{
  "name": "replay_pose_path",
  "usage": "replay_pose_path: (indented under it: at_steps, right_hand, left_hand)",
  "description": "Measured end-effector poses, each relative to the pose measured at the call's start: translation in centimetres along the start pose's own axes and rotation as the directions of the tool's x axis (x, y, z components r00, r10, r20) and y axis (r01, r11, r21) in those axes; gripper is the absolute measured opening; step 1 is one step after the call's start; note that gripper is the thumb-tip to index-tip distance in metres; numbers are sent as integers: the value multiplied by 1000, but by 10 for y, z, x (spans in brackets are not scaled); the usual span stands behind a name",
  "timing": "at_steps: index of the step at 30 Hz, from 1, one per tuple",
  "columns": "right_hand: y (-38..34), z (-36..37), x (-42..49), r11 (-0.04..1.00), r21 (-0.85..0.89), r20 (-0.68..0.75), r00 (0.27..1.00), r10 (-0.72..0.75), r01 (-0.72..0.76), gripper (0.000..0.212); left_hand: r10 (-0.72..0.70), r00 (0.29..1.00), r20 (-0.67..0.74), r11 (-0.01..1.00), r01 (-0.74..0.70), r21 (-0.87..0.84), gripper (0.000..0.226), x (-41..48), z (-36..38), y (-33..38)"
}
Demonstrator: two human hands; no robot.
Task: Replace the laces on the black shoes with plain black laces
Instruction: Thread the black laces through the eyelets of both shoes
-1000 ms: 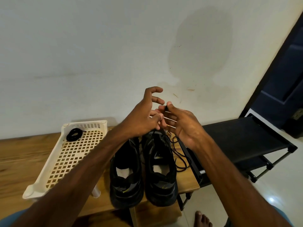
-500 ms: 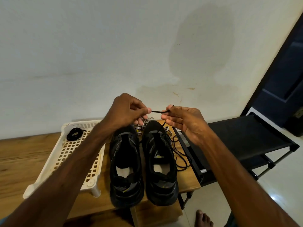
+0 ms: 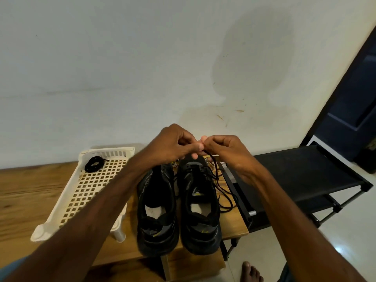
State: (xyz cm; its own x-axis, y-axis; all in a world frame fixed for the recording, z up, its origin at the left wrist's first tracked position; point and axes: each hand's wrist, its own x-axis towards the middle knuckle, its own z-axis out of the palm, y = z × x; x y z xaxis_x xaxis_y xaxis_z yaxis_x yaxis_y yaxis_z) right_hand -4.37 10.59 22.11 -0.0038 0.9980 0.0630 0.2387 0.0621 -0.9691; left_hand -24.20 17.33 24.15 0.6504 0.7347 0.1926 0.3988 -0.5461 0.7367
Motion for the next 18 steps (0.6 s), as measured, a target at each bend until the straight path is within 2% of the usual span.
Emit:
replay_pose_path:
  at_steps: [3,6,10,13,16,18]
  right_hand:
    - [5,3,2,993,96,115,991,63,-74,34]
    - [8,-1,4,992,38,180,977,114,-123,31]
    - [17,-4,14,990,-50,30,990,136,-135,13]
    - [26,-1,20,962,-235,-60,990,130,-141,5]
    - [32,2,25,893,-430,-131,988,84,-133,6]
    - [35,6,27,873,-466,-138,987,85,-140,6]
  left_hand:
    - [-42,996,-77,990,52,135,18,3,14,-10]
    - [-113,981,-158,971,143,190,28,6,21,-20]
    - [-192,972,-133,970,209,125,36,6,29,-30]
    - [-270,934,-233,944,304,125,38,8,42,-41]
    - [-357,886,-296,884,423,201,19,9,55,-52]
    - [-391,864,-318,857,468,216,10,8,59,-56]
